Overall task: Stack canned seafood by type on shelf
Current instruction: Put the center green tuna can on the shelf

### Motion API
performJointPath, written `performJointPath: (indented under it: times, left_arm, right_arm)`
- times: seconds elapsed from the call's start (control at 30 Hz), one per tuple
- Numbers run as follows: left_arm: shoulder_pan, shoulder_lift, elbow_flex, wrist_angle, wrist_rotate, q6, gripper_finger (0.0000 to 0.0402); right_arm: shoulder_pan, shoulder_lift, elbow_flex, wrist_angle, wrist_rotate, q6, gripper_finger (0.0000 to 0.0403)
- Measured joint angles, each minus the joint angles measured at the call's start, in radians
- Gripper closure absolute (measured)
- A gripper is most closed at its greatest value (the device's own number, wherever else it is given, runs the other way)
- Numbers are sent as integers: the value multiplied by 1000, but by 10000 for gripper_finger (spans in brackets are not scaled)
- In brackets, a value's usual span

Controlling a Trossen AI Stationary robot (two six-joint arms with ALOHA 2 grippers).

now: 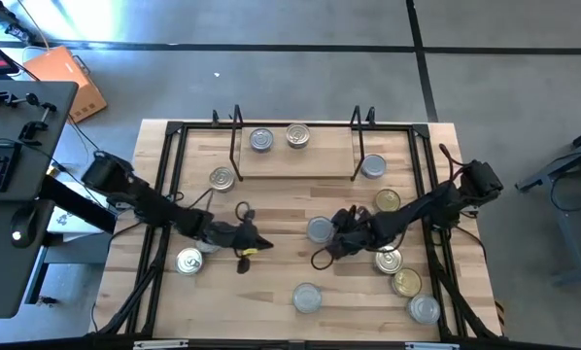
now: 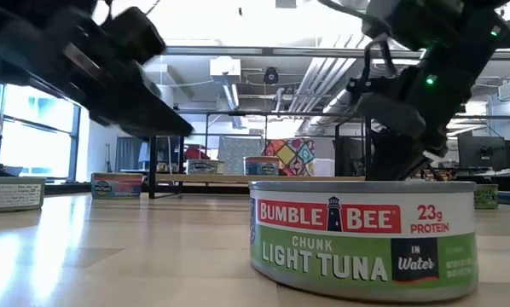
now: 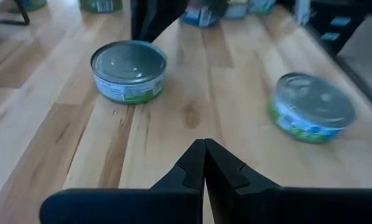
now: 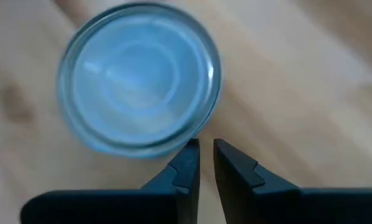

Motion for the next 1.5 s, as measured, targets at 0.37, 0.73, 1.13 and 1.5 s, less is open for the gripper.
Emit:
performJointPath:
  times: [0.37, 0.73, 1.13, 1.5]
  left_arm:
    - [56, 221, 160, -4, 31, 20, 401]
    - [104, 254, 170, 1, 67, 35, 401]
    - [166, 300, 171, 54, 68, 42, 401]
    - [160, 119, 171, -172, 66, -2, 401]
  right_arm:
    - [19, 28, 0, 350, -91, -207, 364]
    - [40, 11, 1, 37, 132, 85, 364]
    - [-14, 132, -7, 323, 21, -40, 364]
    - [52, 133, -5, 407, -1, -106, 364]
